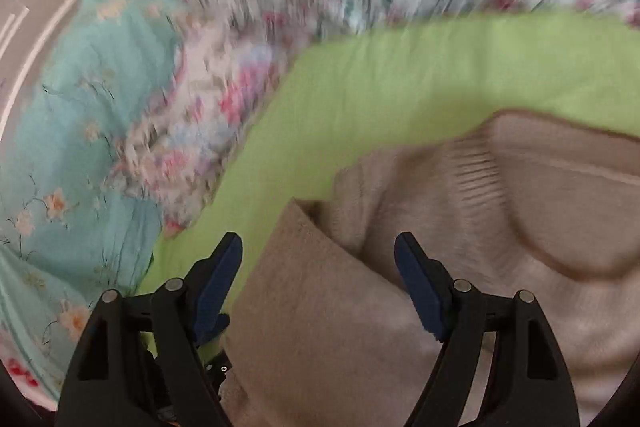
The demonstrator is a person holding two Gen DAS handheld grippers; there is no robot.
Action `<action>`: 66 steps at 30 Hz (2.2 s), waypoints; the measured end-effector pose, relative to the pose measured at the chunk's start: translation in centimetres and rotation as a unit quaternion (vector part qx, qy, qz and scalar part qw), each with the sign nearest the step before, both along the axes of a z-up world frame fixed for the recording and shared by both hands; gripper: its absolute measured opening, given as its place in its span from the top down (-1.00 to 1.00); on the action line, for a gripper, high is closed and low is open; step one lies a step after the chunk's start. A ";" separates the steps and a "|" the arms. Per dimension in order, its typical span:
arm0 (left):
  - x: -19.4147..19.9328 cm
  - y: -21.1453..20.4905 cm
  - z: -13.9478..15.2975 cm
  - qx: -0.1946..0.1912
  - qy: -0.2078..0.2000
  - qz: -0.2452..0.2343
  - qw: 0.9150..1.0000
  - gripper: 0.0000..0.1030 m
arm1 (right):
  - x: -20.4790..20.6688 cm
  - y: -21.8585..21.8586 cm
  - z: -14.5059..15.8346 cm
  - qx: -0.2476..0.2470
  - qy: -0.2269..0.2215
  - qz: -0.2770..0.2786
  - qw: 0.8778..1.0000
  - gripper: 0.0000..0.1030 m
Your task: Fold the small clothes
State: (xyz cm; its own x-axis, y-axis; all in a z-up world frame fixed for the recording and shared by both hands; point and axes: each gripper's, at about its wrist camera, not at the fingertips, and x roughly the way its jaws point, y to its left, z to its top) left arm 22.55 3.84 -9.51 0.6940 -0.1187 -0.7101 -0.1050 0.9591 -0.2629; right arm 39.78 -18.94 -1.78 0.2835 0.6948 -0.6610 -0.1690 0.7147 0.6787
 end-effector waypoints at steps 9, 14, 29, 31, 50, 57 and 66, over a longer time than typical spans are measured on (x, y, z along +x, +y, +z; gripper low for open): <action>-0.1 -0.1 0.1 -0.005 -0.012 0.003 1.000 -0.49 | 2.4 7.3 -3.8 0.117 0.043 0.097 0.988 -0.79; -0.5 0.3 0.4 -0.025 -0.020 -0.008 0.999 -0.49 | 3.2 5.8 -4.0 0.226 0.027 0.014 0.974 -0.77; 1.6 -1.2 3.7 -0.002 0.006 -0.083 0.996 -0.50 | -12.5 -13.2 2.7 -0.002 -0.072 -0.216 0.974 -0.72; 2.6 -1.7 3.4 0.002 0.007 -0.085 0.996 -0.50 | -16.3 -16.7 2.9 -0.045 -0.070 -0.263 0.961 -0.72; 5.3 -3.2 0.2 0.080 0.040 -0.067 0.994 -0.53 | -23.5 -22.7 2.7 -0.213 -0.052 -0.333 0.917 0.85; 4.8 -2.9 0.8 0.082 0.044 -0.072 0.993 -0.51 | -25.5 -24.4 1.1 -0.213 0.020 -0.357 0.909 0.83; -6.4 -0.7 2.7 0.033 0.054 -0.139 0.988 -0.50 | -34.7 -18.5 5.5 -0.183 -0.028 -0.281 0.942 -0.12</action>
